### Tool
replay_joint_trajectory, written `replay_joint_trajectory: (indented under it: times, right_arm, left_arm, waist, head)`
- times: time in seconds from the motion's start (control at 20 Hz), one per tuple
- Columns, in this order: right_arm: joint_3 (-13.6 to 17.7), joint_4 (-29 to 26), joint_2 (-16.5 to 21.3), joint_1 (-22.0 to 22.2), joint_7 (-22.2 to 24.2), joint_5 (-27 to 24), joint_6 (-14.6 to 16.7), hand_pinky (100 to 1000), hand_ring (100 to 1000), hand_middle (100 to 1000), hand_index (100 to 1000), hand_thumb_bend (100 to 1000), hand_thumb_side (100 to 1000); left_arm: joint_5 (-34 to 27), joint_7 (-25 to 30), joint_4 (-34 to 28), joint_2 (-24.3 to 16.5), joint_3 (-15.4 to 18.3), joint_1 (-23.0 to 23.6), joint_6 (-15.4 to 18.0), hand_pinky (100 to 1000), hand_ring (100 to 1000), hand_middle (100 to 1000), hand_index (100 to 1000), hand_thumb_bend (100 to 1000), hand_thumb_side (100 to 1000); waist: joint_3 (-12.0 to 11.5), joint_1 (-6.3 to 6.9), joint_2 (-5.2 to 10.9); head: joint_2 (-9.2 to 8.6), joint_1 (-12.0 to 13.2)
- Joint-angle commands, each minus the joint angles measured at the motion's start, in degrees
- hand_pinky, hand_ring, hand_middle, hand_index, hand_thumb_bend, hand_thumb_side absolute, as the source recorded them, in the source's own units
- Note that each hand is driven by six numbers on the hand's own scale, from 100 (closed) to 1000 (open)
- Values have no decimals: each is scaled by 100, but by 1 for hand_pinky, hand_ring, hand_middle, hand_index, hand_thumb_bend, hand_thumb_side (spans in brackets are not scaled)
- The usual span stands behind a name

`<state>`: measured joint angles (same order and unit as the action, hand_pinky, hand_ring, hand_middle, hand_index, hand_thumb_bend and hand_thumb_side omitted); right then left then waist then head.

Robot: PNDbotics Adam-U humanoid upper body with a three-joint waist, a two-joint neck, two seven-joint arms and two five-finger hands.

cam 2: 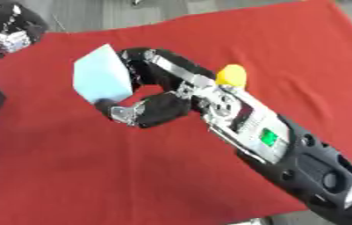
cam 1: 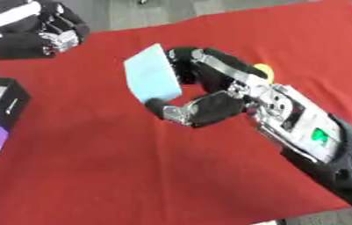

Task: Pick up the objects with one hand, pass them to the other hand, and then place them into the box on the other side of the table.

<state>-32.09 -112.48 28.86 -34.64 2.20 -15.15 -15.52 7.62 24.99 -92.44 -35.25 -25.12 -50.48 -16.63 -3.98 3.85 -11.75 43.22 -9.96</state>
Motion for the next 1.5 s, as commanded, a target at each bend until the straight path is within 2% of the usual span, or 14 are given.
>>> replay_joint_trajectory:
  times: [0.05,0.5,0.8,1.25,1.5]
  right_arm:
    - [-4,2,-46,-119,-11,-59,-3,623,627,453,613,100,207]
    - [-75,35,-124,-150,18,41,90,622,627,452,612,100,196]
    - [-92,86,-132,-146,48,122,107,622,626,452,612,100,196]
    - [-136,152,-184,-153,89,151,143,621,625,451,611,100,197]
    - [-142,187,-189,-144,123,187,159,622,625,451,611,100,197]
  left_arm:
    - [52,80,-23,-42,-7,-149,9,801,786,793,782,175,754]
    - [139,323,-21,35,-111,-217,-80,801,785,790,787,185,767]
    - [178,899,-272,-39,-54,-194,-280,816,797,789,814,244,773]
    - [523,1345,-611,-29,26,-206,-297,827,810,800,811,274,620]
    - [832,1579,-816,-64,70,-202,-195,846,827,797,805,388,440]
  waist:
    - [-26,68,158]
    - [-55,78,140]
    - [-70,94,122]
    - [-93,88,94]
    - [-101,93,92]
  head:
    - [-13,-14]
    - [-4,-41]
    - [2,-75]
    - [19,-105]
    - [14,-113]
